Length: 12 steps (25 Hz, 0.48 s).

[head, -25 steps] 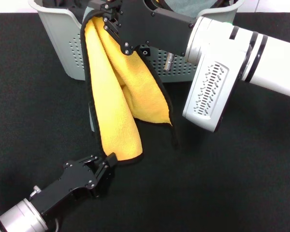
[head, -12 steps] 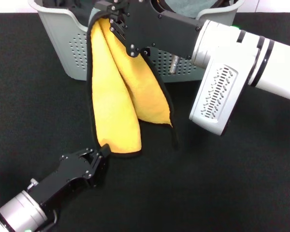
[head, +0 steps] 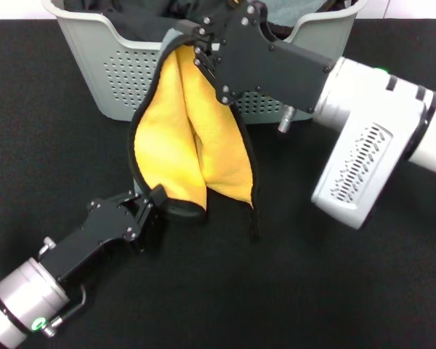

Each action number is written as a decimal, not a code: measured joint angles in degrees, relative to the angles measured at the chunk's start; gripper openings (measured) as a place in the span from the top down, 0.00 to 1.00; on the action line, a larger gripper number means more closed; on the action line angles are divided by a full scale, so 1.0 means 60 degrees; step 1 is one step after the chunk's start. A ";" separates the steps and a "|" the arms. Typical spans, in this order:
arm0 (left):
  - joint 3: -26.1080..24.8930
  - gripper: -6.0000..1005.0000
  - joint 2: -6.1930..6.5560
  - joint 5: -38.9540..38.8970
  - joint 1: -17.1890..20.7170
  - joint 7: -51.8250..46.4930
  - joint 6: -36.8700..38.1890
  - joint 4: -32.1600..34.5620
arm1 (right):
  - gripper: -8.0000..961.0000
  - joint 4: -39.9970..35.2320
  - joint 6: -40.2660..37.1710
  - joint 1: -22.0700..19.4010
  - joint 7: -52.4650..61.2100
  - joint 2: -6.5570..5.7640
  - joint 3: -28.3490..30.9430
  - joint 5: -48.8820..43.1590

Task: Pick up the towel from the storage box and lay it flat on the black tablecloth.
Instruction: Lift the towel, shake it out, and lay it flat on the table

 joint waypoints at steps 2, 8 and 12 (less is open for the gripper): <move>0.0000 0.98 0.0017 -0.0085 -0.0148 -0.0154 0.0009 0.0017 | 0.98 -0.0057 -0.0176 -0.0256 0.0021 0.0001 -0.0005 0.0061; 0.0035 0.98 0.0092 -0.0203 -0.0196 -0.1075 0.0023 0.0835 | 0.98 -0.0421 -0.0384 -0.0927 0.0046 0.0000 -0.0114 0.0370; 0.0075 0.98 0.0160 0.0159 -0.0130 -0.0949 0.0259 0.1377 | 0.98 -0.0864 -0.0359 -0.1538 0.0171 -0.0001 -0.0244 0.0449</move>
